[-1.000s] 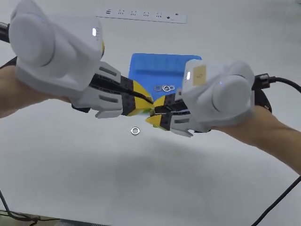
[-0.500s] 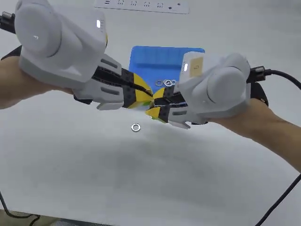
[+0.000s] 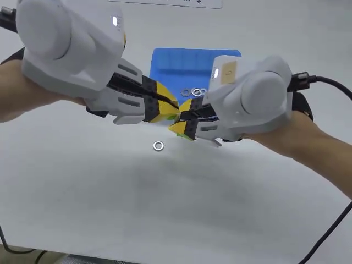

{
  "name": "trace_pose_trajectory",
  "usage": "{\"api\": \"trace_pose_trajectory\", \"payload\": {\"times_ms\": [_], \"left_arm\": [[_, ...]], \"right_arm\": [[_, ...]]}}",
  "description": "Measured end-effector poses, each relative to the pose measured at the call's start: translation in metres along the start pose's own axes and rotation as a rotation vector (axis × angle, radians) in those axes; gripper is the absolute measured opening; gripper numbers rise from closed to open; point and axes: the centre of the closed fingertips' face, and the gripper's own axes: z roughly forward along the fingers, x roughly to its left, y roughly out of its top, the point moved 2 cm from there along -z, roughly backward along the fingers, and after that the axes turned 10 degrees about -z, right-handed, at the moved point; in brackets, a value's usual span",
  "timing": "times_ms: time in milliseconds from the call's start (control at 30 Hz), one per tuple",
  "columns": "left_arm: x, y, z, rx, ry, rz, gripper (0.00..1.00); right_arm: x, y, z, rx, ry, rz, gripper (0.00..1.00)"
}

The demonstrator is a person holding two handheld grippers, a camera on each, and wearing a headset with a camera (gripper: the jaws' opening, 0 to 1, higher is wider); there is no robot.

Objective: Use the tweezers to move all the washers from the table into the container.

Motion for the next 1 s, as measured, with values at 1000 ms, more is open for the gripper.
{"api": "trace_pose_trajectory", "payload": {"times_ms": [1000], "left_arm": [[0.003,0.000,0.005,0.044,-0.011,0.016,0.06]], "right_arm": [[0.004,-0.012,-0.002,0.000,0.028,0.003,0.12]]}}
